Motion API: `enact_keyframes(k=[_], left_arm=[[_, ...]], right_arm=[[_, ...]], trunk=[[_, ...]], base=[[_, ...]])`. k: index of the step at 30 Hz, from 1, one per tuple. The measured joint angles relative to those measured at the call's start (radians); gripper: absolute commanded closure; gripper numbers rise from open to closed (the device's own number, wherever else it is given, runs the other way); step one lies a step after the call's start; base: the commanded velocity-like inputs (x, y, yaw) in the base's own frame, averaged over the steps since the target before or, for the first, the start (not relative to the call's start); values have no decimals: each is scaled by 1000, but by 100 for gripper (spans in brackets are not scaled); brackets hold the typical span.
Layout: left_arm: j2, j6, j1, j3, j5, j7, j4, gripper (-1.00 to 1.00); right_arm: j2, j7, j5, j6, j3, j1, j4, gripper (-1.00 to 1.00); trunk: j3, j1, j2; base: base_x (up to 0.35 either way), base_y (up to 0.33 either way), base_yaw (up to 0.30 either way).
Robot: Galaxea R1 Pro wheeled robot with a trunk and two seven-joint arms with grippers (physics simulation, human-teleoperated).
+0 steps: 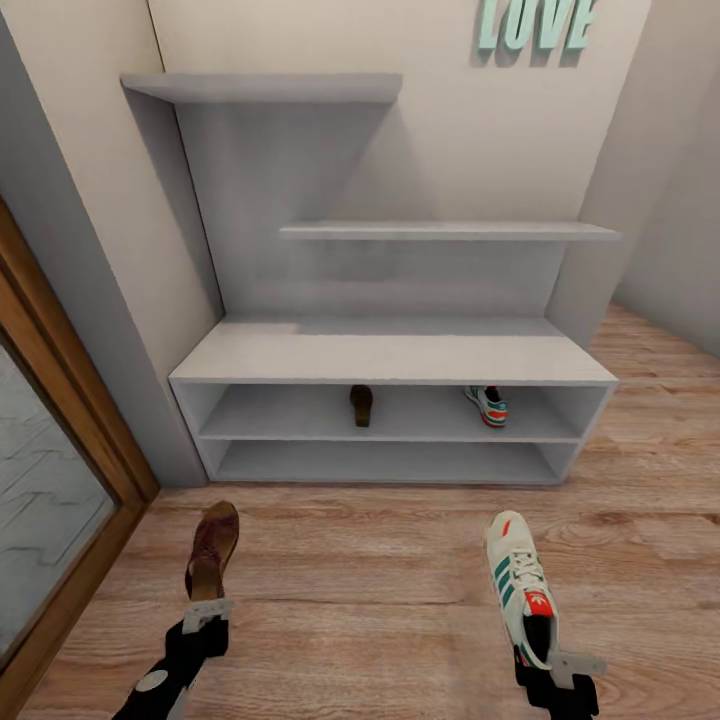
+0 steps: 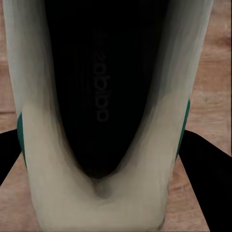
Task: Pick up the two gym shoes and the two sandals from the corridor floor and place them onto the hallstand (shoe rack) in the corridor, making sure they are on the rack and not on the floor. Arrange them so the two gym shoes are next to each other and the two sandals are next to each other.
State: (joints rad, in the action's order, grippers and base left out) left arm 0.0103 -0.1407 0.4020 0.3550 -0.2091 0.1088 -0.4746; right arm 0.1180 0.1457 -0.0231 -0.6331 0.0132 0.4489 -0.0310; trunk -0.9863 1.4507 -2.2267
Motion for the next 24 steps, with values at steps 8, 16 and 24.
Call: enact_keyframes(k=[8,16,24], left_arm=[[-60,366,329,-135,3,-78,2,100],[-80,427,373,-185,0,-97,-13,100],[-77,436,374,-210,-1,-97,-17,100]], right_arm=[[11,-2,-68,4,1,0,1,100],[8,-1,-69,4,1,0,1,100],[8,-1,-68,5,2,0,0,100]], trunk=[[0,0,0],[0,0,0],[0,0,0]], base=[[0,0,0],[0,0,0],[0,0,-29]])
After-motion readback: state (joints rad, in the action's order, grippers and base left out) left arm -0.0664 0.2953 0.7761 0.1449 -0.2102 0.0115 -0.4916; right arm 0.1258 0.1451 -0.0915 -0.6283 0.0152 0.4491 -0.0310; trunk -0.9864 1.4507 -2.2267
